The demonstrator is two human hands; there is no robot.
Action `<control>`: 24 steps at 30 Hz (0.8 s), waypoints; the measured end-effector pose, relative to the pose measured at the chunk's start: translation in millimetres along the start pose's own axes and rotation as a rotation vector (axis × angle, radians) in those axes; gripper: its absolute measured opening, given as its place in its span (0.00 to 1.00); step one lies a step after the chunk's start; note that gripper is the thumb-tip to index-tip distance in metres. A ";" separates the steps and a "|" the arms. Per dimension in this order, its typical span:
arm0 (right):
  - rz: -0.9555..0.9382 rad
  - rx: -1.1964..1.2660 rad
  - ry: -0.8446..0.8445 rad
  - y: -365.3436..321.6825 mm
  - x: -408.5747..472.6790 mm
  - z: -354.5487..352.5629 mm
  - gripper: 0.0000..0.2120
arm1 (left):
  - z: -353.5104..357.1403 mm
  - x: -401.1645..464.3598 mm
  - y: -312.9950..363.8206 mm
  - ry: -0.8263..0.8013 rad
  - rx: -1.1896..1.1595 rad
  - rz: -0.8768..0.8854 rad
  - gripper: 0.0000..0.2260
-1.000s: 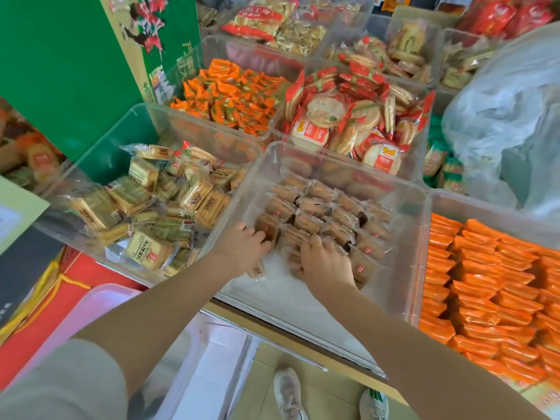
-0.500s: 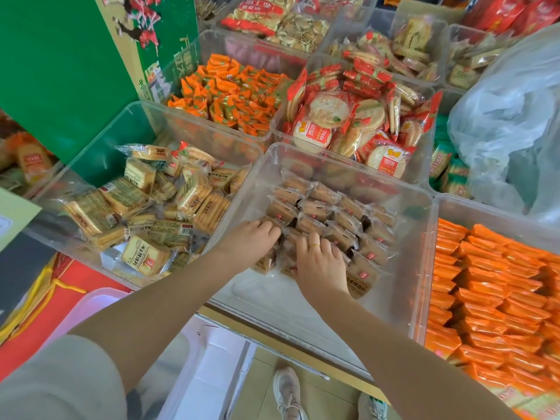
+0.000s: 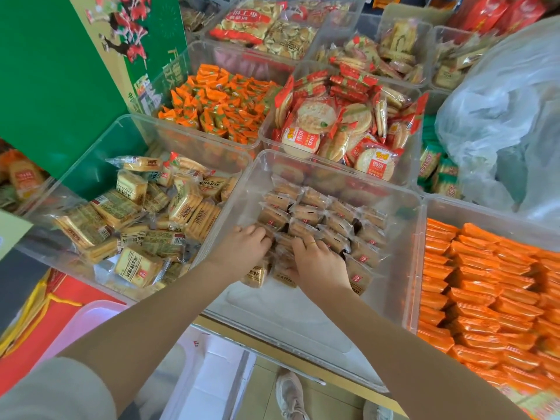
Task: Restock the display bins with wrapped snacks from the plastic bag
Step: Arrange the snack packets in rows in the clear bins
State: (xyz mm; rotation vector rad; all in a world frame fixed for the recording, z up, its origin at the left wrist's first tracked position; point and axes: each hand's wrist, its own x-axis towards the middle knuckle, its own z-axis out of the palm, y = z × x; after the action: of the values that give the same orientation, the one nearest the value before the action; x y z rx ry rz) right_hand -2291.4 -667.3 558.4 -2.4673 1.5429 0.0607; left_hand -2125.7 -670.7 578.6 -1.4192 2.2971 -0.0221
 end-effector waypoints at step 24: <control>0.635 0.474 0.675 378.6 -210.9 -97.0 0.03 | -224.3 142.4 284.9 0.442 -0.422 0.403 0.16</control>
State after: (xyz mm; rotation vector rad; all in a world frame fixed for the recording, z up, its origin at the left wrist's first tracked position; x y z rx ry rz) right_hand -2731.1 -660.8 620.5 -1.6166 2.2099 -0.9901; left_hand -2504.4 -704.8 663.0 -1.1882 3.0618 0.3181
